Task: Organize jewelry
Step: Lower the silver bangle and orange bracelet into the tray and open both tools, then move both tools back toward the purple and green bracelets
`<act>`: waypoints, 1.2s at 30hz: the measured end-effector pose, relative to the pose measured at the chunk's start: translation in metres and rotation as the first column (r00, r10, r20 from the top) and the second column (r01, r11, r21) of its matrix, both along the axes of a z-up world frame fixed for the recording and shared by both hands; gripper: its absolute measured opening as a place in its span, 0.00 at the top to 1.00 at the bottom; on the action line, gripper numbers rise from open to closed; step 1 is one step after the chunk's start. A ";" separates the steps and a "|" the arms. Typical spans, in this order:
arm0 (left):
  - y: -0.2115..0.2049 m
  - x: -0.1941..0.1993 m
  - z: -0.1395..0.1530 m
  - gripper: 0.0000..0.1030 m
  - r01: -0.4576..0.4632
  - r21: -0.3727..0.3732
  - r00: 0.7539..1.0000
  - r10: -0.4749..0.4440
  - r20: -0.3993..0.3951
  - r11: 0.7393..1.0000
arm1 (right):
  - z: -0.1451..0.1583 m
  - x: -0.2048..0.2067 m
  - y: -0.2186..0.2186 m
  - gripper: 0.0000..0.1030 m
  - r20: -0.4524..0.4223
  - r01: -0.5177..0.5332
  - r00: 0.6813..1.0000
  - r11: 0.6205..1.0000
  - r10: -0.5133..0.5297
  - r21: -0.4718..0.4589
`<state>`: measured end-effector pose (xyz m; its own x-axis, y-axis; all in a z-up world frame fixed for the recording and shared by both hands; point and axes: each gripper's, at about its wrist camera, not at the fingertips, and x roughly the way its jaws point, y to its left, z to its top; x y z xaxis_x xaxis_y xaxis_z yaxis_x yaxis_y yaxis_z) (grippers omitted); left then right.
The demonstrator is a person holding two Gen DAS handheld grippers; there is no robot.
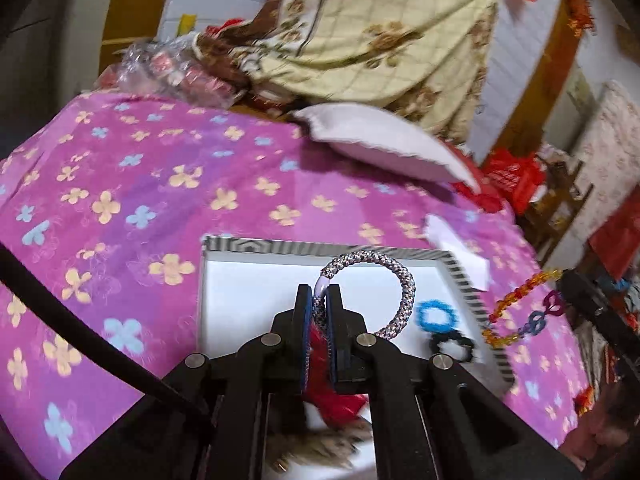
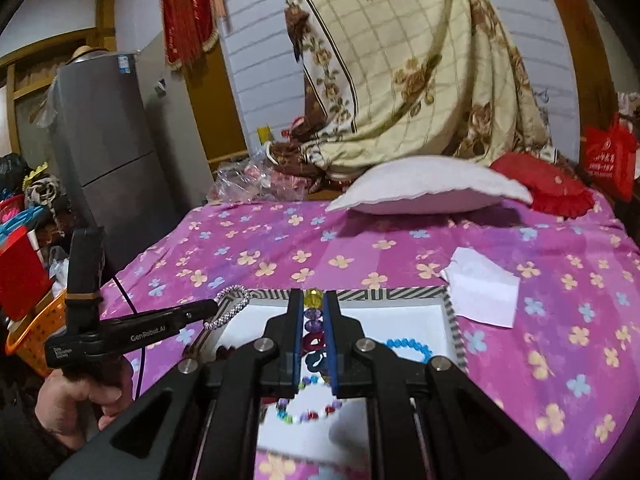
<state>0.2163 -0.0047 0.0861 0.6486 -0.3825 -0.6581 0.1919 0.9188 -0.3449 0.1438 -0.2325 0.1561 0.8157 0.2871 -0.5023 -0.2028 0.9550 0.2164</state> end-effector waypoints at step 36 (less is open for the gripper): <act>0.008 0.046 -0.047 0.75 -0.136 0.212 0.979 0.163 -0.119 0.968 | -0.106 0.109 -0.010 0.61 -0.360 0.100 0.931 0.992 -0.065 0.079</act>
